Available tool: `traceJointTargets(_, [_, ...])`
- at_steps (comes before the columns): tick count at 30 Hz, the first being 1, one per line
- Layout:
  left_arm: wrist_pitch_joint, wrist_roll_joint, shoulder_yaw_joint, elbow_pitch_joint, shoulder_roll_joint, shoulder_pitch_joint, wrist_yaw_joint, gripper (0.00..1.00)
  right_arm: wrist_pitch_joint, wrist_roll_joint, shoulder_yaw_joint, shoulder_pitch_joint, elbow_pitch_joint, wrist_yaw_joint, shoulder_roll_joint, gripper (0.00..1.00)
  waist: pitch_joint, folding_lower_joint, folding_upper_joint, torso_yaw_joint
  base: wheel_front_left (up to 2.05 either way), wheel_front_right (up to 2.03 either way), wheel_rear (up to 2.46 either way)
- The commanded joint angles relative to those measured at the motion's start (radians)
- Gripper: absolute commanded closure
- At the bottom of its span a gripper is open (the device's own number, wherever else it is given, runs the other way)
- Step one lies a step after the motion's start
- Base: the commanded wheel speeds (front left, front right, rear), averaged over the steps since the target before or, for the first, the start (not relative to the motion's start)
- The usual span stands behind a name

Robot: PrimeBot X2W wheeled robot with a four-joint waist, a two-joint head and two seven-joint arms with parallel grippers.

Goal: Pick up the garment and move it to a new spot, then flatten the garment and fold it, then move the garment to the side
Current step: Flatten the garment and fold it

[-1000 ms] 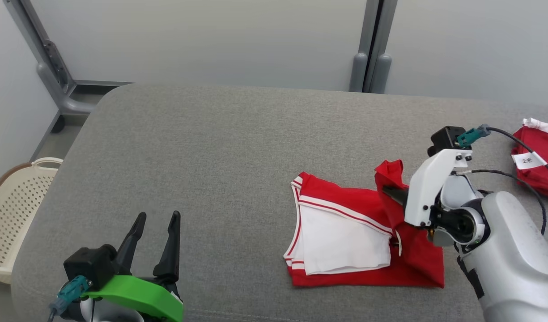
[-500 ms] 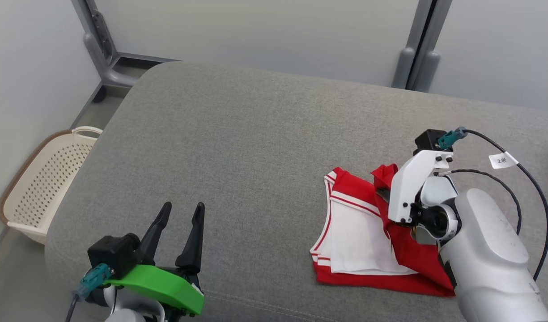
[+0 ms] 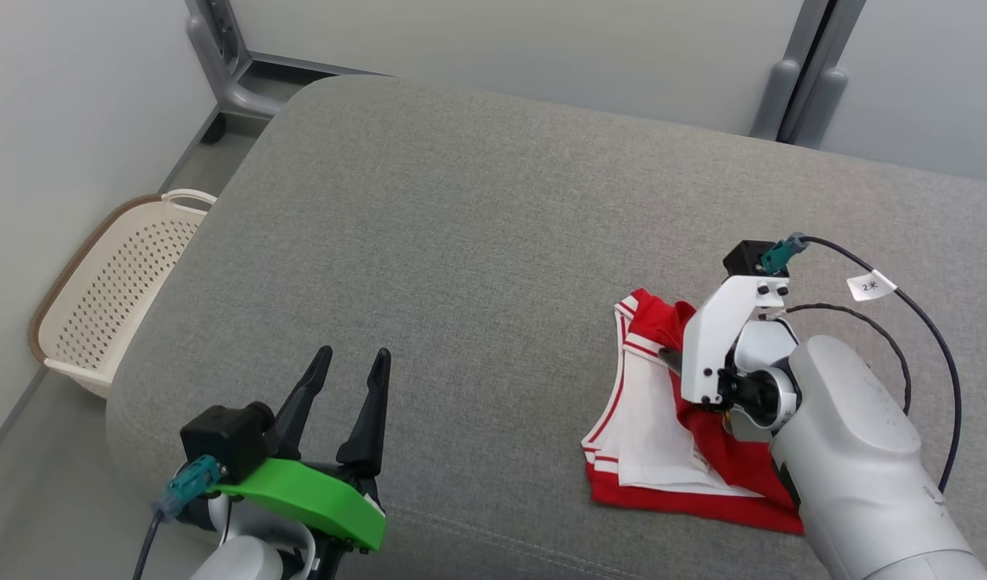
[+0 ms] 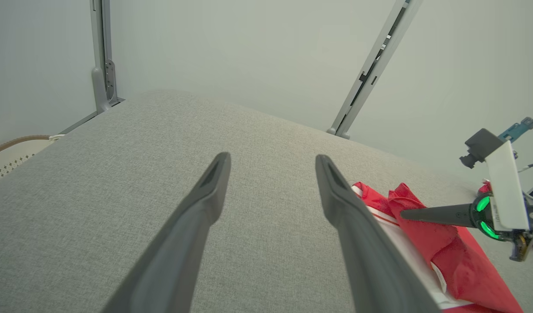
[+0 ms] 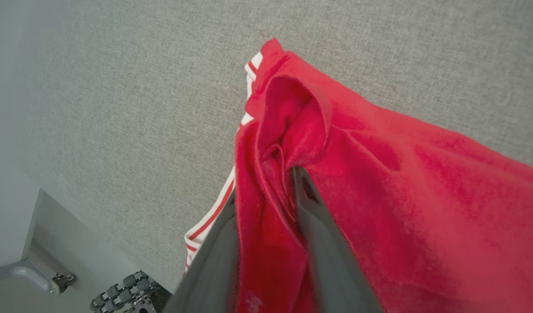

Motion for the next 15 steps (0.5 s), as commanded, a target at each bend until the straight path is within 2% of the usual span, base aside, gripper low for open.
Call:
traceJointTargets(1, [-0.003,0.004,0.002,0.004,-0.001,-0.013,-0.002,0.0,-0.01,0.014,0.006,-0.013,0.001,0.0,-0.001,0.0,-0.002,0.0,0.0,-0.002,0.0,0.0,0.0])
traceJointTargets(9, [-0.001,-0.004,0.007,0.002,0.012,0.012,0.009,0.0,-0.021,0.113,0.053,-0.059,-0.012,0.0,-0.002,0.0,-0.033,0.0,0.0,-0.048,0.0,0.0,0.0])
traceJointTargets(15, [0.004,-0.007,0.008,-0.014,0.022,0.027,0.018,0.0,-0.039,0.143,0.0,-0.065,-0.07,0.0,-0.021,0.0,-0.057,0.0,0.0,-0.095,0.0,0.0,0.0])
